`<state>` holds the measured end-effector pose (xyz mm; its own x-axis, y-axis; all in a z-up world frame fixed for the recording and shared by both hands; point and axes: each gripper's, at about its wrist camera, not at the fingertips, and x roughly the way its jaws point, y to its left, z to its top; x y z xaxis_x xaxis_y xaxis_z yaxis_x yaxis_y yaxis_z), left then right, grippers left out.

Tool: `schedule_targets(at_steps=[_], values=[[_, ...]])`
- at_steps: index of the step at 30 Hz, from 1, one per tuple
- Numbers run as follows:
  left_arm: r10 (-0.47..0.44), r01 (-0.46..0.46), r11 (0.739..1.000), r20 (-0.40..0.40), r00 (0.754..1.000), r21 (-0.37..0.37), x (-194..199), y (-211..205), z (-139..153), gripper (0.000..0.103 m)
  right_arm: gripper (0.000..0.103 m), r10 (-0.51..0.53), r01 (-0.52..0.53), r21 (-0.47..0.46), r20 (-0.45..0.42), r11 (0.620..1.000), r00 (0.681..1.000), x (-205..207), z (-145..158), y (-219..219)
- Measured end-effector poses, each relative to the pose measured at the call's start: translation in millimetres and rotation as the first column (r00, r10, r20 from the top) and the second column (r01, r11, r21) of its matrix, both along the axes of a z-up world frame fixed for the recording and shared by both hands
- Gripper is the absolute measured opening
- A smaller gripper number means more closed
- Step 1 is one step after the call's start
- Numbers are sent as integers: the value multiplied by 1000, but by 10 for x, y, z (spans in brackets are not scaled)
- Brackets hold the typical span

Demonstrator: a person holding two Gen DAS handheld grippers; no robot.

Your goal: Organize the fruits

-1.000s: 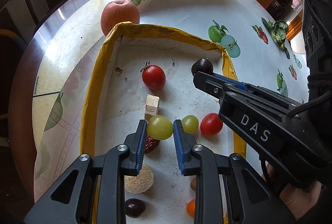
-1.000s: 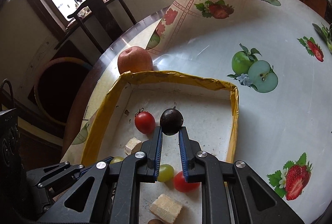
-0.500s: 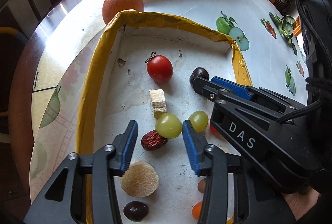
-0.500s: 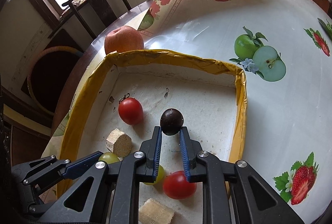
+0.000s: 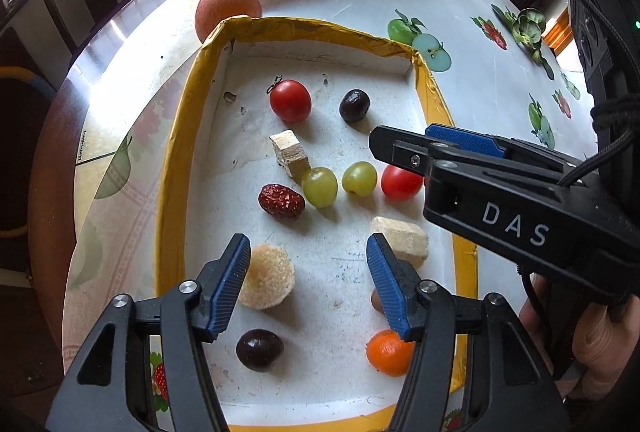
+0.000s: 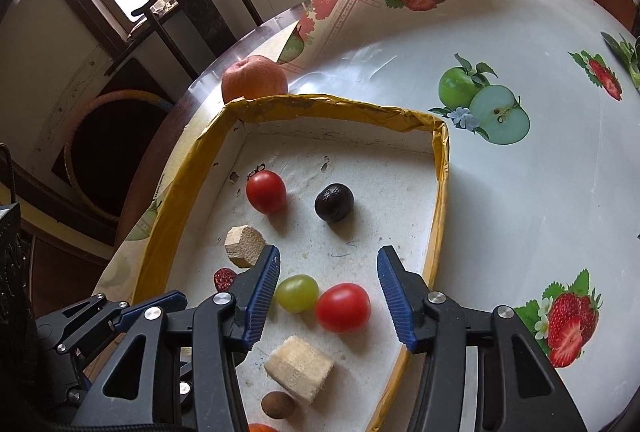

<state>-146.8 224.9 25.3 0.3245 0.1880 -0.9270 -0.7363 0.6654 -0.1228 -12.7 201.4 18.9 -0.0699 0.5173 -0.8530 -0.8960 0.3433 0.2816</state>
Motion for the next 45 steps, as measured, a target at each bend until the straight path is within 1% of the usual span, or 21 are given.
schedule_targets(at_steps=[2, 3, 5, 8, 9, 11, 16, 24, 31, 35, 37, 38, 42, 45], values=[[-6, 5, 1000, 8, 1000, 9, -47, -45, 48, 60, 54, 20, -20, 7, 2, 1000, 1000, -37, 54, -53], [-3, 3, 1000, 10, 1000, 14, -73, -63, 71, 63, 54, 31, -31, 10, 5, 999, 999, -55, 80, -82], [0, 0, 1000, 21, 1000, 20, -126, -96, 124, 69, 58, 57, -57, 14, 14, 998, 998, -100, 135, -141], [-15, 14, 999, 21, 1000, 45, -170, -165, 213, 70, 64, 94, -95, 22, 22, 995, 995, -174, 220, -230], [-21, 20, 999, 12, 1000, 49, -178, -184, 235, 73, 66, 103, -103, 24, 27, 994, 994, -204, 252, -264], [-26, 26, 998, 9, 1000, 64, -210, -227, 288, 73, 68, 116, -117, 27, 39, 993, 992, -260, 318, -329], [-38, 35, 995, 23, 999, 91, -320, -348, 403, 73, 79, 157, -160, 45, 63, 986, 986, -383, 457, -512], [-69, 66, 991, 21, 997, 120, -459, -562, 482, 73, 80, 216, -220, 48, 70, 974, 974, -520, 518, -729], [-73, 68, 986, 30, 997, 153, -622, -683, 586, 73, 80, 246, -252, 47, 112, 967, 963, -585, 585, -884], [-66, 59, 984, 36, 997, 170, -693, -709, 658, 73, 82, 269, -277, 68, 111, 958, 957, -593, 641, -959], [-64, 55, 983, 43, 997, 173, -722, -717, 697, 77, 82, 278, -288, 79, 116, 954, 954, -601, 676, -993], [-63, 54, 983, 44, 997, 175, -728, -718, 713, 81, 83, 283, -294, 84, 121, 952, 951, -614, 695, -1007], [-59, 47, 979, 52, 997, 201, -772, -730, 798, 81, 83, 298, -313, 86, 154, 946, 942, -656, 757, -1050], [-62, 49, 977, 54, 997, 210, -784, -745, 841, 81, 86, 308, -326, 79, 179, 942, 934, -699, 789, -1075]])
